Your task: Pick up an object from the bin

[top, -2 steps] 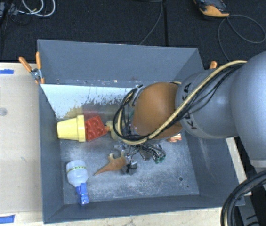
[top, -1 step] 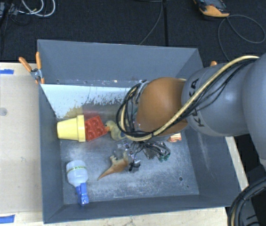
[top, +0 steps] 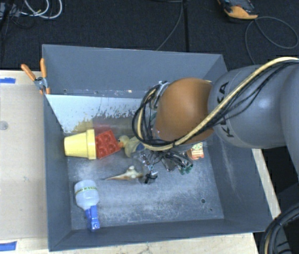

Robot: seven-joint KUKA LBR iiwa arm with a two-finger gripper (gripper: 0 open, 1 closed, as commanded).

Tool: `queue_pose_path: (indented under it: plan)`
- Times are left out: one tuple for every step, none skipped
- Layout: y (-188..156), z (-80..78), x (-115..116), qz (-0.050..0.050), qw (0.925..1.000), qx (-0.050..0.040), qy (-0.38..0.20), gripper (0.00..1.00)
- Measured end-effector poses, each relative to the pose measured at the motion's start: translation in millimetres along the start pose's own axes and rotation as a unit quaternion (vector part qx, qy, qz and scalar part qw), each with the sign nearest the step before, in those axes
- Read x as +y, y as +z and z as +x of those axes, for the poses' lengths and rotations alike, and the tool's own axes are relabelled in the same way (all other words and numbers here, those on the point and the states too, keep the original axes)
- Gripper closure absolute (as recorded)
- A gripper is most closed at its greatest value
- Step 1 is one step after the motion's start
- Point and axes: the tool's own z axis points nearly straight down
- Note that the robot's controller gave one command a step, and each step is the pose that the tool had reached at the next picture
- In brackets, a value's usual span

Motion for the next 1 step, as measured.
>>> queue_pose_path:
  plan:
    - [-143.7,3.7,12.4,-0.002,0.9997,0.0056,-0.022,1.00]
